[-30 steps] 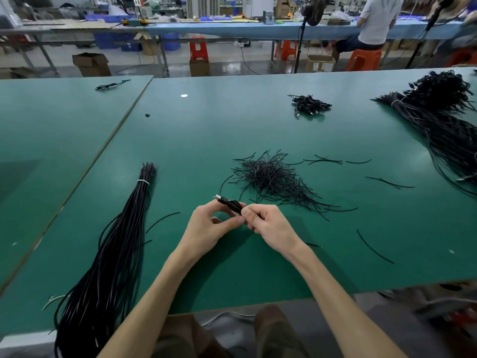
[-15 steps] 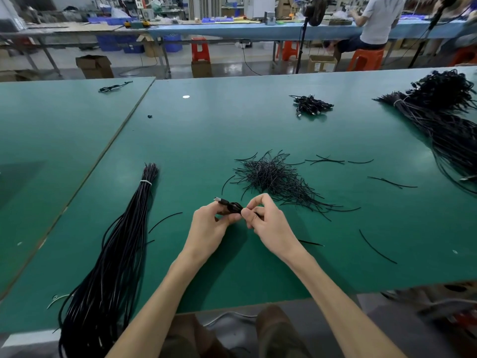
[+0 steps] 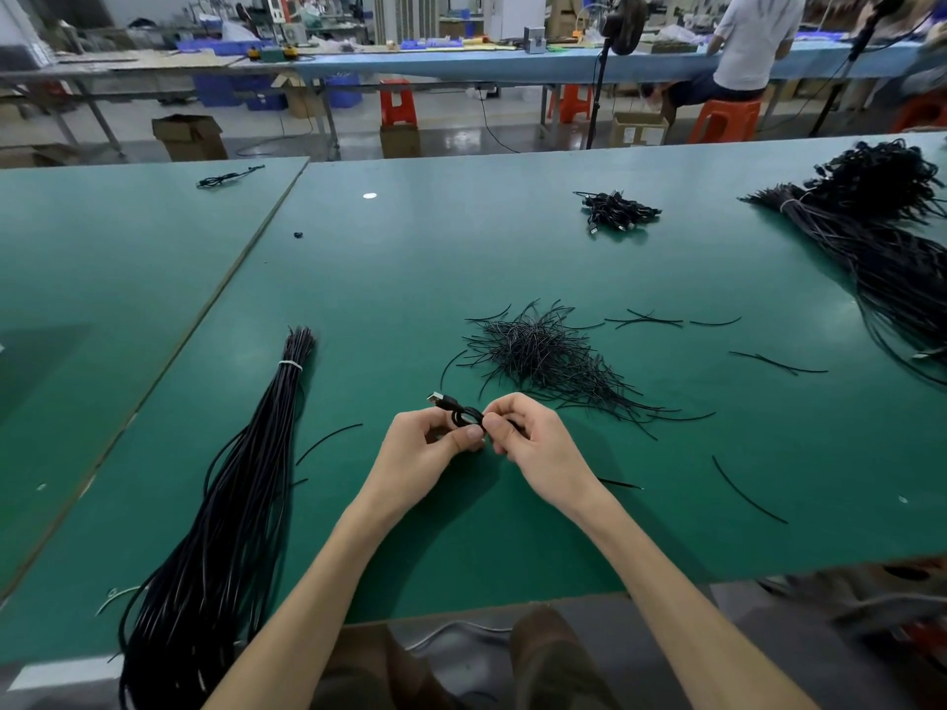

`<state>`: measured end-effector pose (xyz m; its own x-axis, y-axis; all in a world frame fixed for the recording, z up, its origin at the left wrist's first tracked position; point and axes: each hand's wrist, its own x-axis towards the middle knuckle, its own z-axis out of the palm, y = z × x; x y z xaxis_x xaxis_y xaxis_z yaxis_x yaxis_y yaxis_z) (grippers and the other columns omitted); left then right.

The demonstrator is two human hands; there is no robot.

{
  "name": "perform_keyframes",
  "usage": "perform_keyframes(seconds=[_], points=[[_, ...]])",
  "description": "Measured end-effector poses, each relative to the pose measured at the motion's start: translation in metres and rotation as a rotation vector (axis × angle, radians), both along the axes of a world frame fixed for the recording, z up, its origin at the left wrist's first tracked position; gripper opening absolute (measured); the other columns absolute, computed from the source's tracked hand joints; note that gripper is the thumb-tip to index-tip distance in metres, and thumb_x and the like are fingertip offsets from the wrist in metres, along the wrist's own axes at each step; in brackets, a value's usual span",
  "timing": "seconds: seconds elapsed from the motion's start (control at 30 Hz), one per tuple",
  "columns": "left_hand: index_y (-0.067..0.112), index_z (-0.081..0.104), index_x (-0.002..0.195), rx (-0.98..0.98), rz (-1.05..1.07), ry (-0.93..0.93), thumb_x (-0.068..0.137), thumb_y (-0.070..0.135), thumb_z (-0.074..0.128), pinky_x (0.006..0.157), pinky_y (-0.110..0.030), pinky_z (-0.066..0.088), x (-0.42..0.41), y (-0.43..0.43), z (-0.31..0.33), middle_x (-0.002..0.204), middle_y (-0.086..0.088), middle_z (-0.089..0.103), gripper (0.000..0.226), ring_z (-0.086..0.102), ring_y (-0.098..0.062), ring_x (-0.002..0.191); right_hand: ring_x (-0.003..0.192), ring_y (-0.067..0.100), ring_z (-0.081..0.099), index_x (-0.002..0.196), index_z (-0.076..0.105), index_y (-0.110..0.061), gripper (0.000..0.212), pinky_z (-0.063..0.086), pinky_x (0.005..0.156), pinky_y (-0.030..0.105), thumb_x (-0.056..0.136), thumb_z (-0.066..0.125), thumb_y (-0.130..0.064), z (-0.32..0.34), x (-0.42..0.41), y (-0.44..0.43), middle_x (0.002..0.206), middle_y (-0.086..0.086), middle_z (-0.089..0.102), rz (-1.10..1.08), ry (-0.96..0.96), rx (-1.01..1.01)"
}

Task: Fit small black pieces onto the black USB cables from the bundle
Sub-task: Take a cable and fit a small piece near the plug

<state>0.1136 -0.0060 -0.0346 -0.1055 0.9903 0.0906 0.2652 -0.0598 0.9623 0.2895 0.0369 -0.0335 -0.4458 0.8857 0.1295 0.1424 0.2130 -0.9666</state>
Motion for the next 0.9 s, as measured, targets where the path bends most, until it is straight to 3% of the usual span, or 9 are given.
perform_keyframes(seconds=[0.1, 0.23, 0.33, 0.47, 0.57, 0.67, 0.83, 0.9], points=[[0.002, 0.073, 0.084, 0.014, -0.035, -0.073, 0.092, 0.019, 0.076, 0.066, -0.013, 0.047, -0.001, -0.003, 0.001, 0.086, -0.003, 0.080, 0.020, 0.071, -0.006, 0.075, 0.068, 0.003, 0.055, 0.098, 0.062, -0.014, 0.009, 0.045, 0.066, 0.015, 0.105, 0.058, -0.017, 0.002, 0.002, -0.001, 0.071, -0.016, 0.065, 0.023, 0.021, -0.046], [0.008, 0.069, 0.074, 0.017, -0.079, -0.115, 0.084, 0.036, 0.079, 0.075, -0.029, 0.048, -0.007, -0.005, 0.003, 0.088, -0.010, 0.079, 0.031, 0.073, -0.033, 0.087, 0.068, 0.003, 0.058, 0.099, 0.064, -0.015, 0.010, 0.048, 0.064, 0.016, 0.105, 0.057, -0.018, 0.006, 0.003, -0.002, 0.075, -0.013, 0.069, 0.059, 0.063, -0.132], [-0.009, 0.070, 0.090, 0.024, -0.150, -0.173, 0.085, 0.032, 0.078, 0.081, -0.021, 0.051, -0.011, -0.006, 0.004, 0.094, -0.018, 0.077, 0.042, 0.075, -0.020, 0.090, 0.067, 0.004, 0.056, 0.098, 0.064, -0.015, 0.010, 0.045, 0.062, 0.016, 0.105, 0.057, -0.018, 0.009, 0.004, -0.003, 0.073, -0.011, 0.065, 0.078, 0.075, -0.155], [-0.010, 0.071, 0.096, 0.082, -0.133, -0.126, 0.092, 0.006, 0.069, 0.076, -0.013, 0.050, -0.011, -0.006, 0.001, 0.090, -0.008, 0.079, 0.017, 0.073, -0.010, 0.082, 0.064, 0.007, 0.051, 0.099, 0.062, -0.013, 0.009, 0.041, 0.059, 0.015, 0.106, 0.056, -0.015, 0.010, 0.004, -0.003, 0.068, -0.004, 0.058, 0.112, 0.092, -0.168], [-0.005, 0.071, 0.096, 0.128, -0.125, -0.058, 0.096, -0.002, 0.063, 0.071, -0.017, 0.048, -0.008, -0.005, 0.001, 0.087, -0.010, 0.078, 0.008, 0.072, -0.017, 0.078, 0.067, 0.011, 0.050, 0.100, 0.062, -0.013, 0.010, 0.038, 0.059, 0.019, 0.106, 0.056, -0.017, 0.010, 0.004, -0.002, 0.068, -0.005, 0.059, 0.129, 0.073, -0.162], [-0.006, 0.068, 0.093, 0.184, -0.115, 0.030, 0.097, -0.009, 0.058, 0.070, -0.012, 0.048, -0.006, -0.004, 0.002, 0.084, -0.012, 0.076, 0.011, 0.072, -0.013, 0.074, 0.069, 0.012, 0.054, 0.102, 0.062, -0.011, 0.010, 0.039, 0.061, 0.023, 0.106, 0.056, -0.018, 0.009, 0.003, -0.002, 0.072, -0.001, 0.062, 0.142, 0.063, -0.161], [0.000, 0.068, 0.091, 0.177, -0.090, 0.140, 0.101, -0.010, 0.052, 0.064, -0.028, 0.047, -0.003, -0.005, 0.003, 0.079, -0.008, 0.074, 0.021, 0.070, -0.025, 0.074, 0.065, 0.006, 0.054, 0.105, 0.057, -0.010, 0.009, 0.038, 0.056, 0.017, 0.108, 0.053, -0.017, 0.008, 0.003, -0.002, 0.070, -0.005, 0.063, 0.176, 0.029, -0.113], [0.001, 0.067, 0.088, 0.170, -0.079, 0.150, 0.101, -0.008, 0.054, 0.064, -0.026, 0.046, -0.002, -0.006, 0.005, 0.076, -0.003, 0.073, 0.021, 0.067, -0.019, 0.070, 0.064, 0.005, 0.055, 0.105, 0.057, -0.011, 0.009, 0.038, 0.055, 0.016, 0.108, 0.052, -0.018, 0.008, 0.003, -0.003, 0.070, -0.005, 0.063, 0.168, 0.028, -0.109]])
